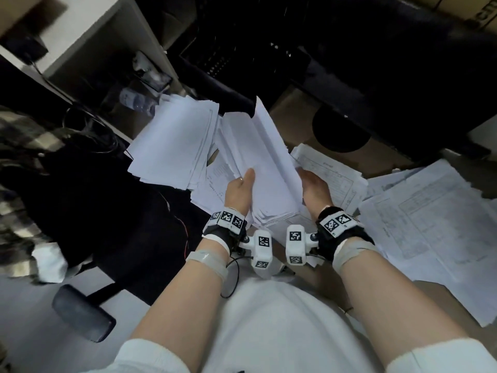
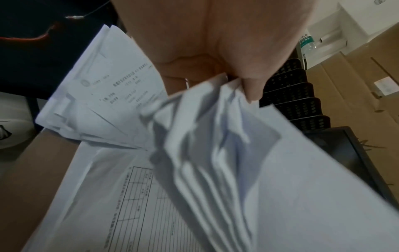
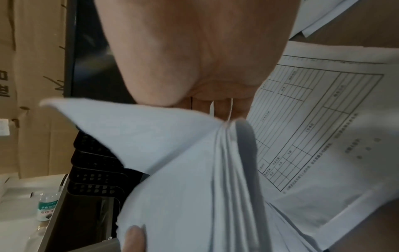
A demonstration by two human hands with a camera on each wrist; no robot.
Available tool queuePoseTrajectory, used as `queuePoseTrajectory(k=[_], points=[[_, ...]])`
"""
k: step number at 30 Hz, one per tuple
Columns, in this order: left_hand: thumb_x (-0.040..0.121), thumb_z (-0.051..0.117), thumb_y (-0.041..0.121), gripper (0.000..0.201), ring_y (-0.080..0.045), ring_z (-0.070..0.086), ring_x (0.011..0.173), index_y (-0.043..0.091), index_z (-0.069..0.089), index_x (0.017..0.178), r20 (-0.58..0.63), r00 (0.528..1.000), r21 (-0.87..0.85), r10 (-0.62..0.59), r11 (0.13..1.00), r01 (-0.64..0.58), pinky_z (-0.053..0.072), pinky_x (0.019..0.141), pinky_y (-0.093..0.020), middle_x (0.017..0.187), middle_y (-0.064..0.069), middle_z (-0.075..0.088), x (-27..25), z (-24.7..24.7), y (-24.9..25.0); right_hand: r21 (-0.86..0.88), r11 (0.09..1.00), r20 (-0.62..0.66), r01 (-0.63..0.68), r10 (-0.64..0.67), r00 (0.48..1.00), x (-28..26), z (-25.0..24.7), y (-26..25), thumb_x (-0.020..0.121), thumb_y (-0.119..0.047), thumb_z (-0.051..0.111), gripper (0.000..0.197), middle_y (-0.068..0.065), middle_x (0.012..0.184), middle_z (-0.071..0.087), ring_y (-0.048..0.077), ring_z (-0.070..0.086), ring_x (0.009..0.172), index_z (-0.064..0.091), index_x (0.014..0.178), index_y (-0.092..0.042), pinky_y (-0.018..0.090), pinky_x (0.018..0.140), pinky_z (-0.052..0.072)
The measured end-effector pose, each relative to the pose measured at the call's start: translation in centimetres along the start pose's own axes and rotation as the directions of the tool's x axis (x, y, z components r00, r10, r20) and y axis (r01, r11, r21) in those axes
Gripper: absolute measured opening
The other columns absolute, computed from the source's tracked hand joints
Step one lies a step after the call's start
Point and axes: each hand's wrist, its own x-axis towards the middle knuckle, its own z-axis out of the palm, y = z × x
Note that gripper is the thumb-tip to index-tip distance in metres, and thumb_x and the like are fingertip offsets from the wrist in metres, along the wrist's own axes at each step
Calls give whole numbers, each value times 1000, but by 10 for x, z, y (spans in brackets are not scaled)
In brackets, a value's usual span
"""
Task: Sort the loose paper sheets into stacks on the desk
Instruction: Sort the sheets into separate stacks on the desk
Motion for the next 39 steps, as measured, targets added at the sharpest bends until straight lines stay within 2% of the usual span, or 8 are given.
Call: queuePoseTrajectory(k=[4,9,16,20,24,27,36,39], points=[[96,58,35,47,-13,35,50,16,35,59,-39,999,94,37,995,-34,30,53,-26,55,2,35,1,-17,-12,150,983,45,-104,99,994,-4,-1,0,80,-73,58,60,-10,115,69,11,65,102,63,124,-32,32,86,54],[91,60,31,29,-15,54,60,11,53,71,37,999,40,17,999,-19,42,53,-19,65,-5,55,-2,-37,-23,-142,990,-37,25,-30,999,5,7,16,86,-26,59,23,0,66,51,18,45,67,60,66,-15,30,66,38],[97,59,23,27,-10,50,50,7,55,76,85,996,-27,-16,999,19,42,53,-20,61,-2,51,0,-70,-33,-257,966,-12,-30,28,1000,14,35,33,80,-27,62,35,3,65,51,13,45,62,59,73,6,26,62,37],[99,58,19,40,-1,49,46,12,50,60,-40,999,17,5,1000,-4,40,52,-18,52,11,53,21,-104,-37,-348,937,-12,4,-9,1000,14,76,23,81,-21,61,33,6,64,28,17,26,61,38,59,-16,29,57,22],[90,63,37,52,-14,48,61,-9,52,69,-171,984,2,44,999,-45,40,61,-29,65,-8,52,48,-148,-40,-363,931,-34,29,-45,998,22,131,4,84,-20,58,36,4,59,27,20,24,58,36,57,-12,30,57,23],[80,61,51,65,-14,48,65,-14,56,76,-297,954,-7,31,999,-34,43,63,-31,69,-7,54,75,-187,-44,-385,923,-113,16,-64,992,33,173,-11,85,-22,55,31,8,62,40,21,33,58,54,71,6,29,56,28],[93,65,34,48,-16,53,65,-11,57,76,-349,936,-102,-56,995,22,47,62,-29,71,-9,56,130,-269,-37,-362,932,-159,-22,-38,986,70,272,-35,89,-8,47,16,12,73,47,24,38,68,52,75,-3,30,64,36],[83,64,50,63,-16,52,67,-12,56,79,-314,948,-108,-57,994,24,49,64,-35,73,-7,56,137,-273,-41,-276,961,-31,-32,24,999,77,299,-36,88,-11,54,45,16,122,60,29,58,107,49,130,0,36,96,46]])
